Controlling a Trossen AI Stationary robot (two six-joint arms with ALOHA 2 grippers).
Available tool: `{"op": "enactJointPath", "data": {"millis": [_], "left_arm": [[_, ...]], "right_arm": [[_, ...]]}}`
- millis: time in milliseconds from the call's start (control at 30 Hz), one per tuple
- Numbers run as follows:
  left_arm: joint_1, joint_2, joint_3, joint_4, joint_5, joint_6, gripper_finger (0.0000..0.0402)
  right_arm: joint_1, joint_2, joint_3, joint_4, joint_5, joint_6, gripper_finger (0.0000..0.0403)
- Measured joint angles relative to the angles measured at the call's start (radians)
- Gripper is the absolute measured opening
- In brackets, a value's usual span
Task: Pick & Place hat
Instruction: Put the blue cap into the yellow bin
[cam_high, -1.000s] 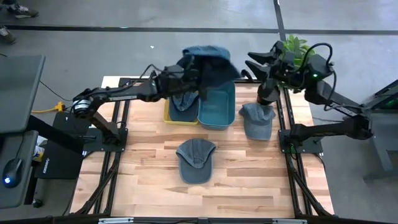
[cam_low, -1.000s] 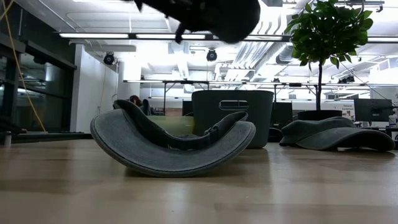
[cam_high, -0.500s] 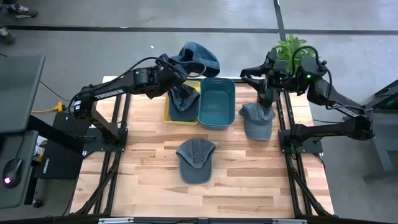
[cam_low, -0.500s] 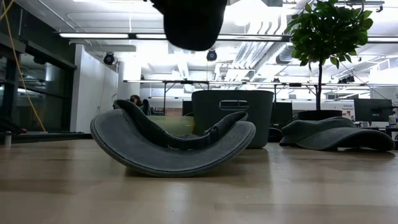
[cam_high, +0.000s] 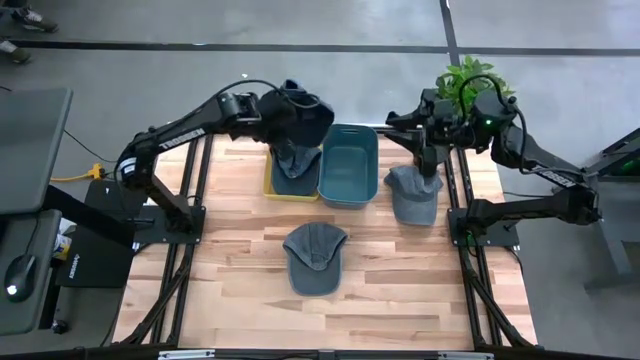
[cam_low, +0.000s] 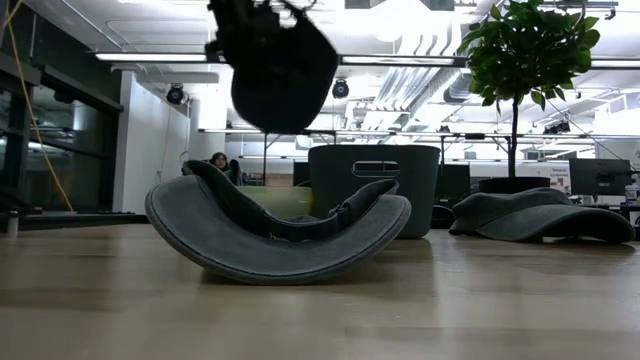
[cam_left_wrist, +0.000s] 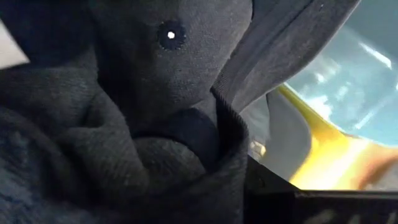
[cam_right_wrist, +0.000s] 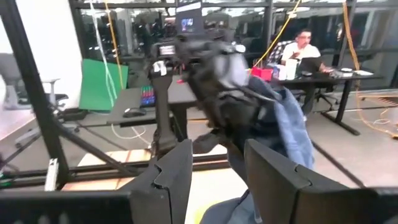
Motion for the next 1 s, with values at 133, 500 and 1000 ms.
{"op": "enactJointPath", "data": {"millis": [133, 500, 1000], "left_arm": [[0.090, 0.000, -0.017, -0.024, 0.153, -0.021, 0.0005], [0.216, 0.020, -0.019, -0.072, 0.455, -0.036, 0.0005], [0.215, 0.119, -0.019, -0.099, 0.610, -0.022, 0.0005]], "right_arm": [[0.000, 0.000, 0.000, -0.038, -0.008, 0.000, 0.0142], [0.000, 0.000, 0.000, -0.133, -0.008, -0.002, 0.0142], [0.000, 0.000, 0.000, -0.292, -0.008, -0.033, 0.0142]]}}
